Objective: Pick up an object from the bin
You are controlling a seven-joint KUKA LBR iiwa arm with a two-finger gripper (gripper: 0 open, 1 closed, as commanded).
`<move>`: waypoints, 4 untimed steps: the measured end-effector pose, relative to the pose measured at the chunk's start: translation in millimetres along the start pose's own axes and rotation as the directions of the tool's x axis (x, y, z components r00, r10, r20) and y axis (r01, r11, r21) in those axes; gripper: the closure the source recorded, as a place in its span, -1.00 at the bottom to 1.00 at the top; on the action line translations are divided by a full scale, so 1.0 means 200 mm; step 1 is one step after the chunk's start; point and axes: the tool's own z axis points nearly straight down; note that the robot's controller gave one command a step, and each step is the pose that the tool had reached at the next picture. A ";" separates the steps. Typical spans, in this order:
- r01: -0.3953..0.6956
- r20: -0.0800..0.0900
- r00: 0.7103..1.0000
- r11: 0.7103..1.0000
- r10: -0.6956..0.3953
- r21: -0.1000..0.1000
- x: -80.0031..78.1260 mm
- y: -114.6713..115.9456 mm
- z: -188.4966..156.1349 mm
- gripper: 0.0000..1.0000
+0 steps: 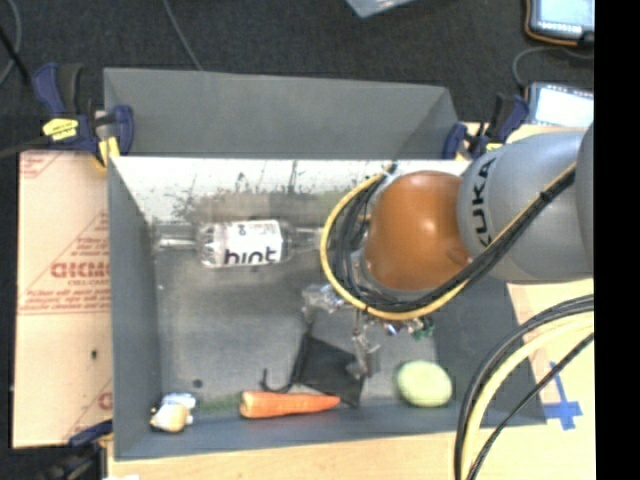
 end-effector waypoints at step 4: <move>0.178 0.014 0.984 0.984 -0.178 0.006 -0.05 0.14 -0.25 1.00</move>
Offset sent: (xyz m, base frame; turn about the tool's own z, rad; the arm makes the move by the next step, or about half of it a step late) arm 0.0000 0.0000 0.0000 0.0000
